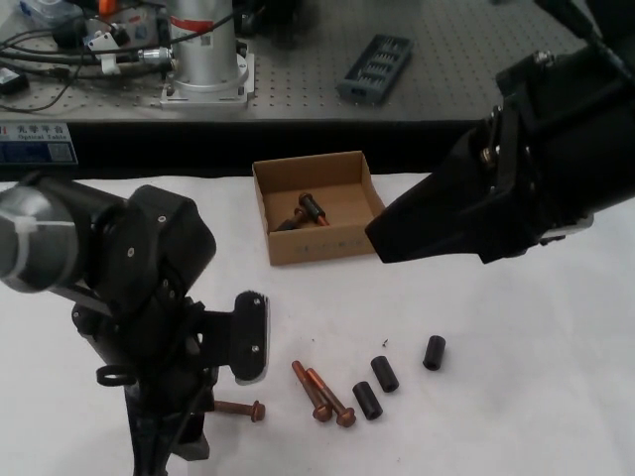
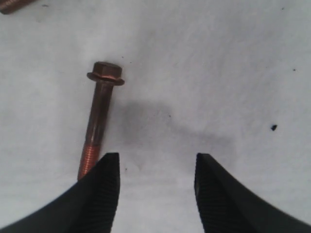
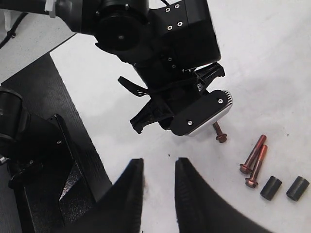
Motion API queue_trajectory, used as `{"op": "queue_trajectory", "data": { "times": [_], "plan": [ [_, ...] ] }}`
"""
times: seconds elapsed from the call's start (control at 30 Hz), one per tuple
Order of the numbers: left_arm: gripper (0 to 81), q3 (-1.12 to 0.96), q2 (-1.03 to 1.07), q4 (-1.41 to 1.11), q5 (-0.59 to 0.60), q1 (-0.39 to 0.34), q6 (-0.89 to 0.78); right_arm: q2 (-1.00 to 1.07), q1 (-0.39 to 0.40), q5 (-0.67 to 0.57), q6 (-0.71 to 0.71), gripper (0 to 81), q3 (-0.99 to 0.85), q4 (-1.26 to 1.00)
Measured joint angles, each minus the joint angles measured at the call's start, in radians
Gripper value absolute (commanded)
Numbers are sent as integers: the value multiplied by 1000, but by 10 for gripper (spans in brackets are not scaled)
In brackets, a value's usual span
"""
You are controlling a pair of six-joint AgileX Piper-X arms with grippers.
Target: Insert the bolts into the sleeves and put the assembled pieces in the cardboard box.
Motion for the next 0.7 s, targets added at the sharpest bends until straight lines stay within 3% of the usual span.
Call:
{"op": "queue_trajectory", "data": {
  "times": [0.7],
  "plan": [
    [354,-106,110,-82,-79,0,7,0,0,0,-2,184,0,7]
  ]
}}
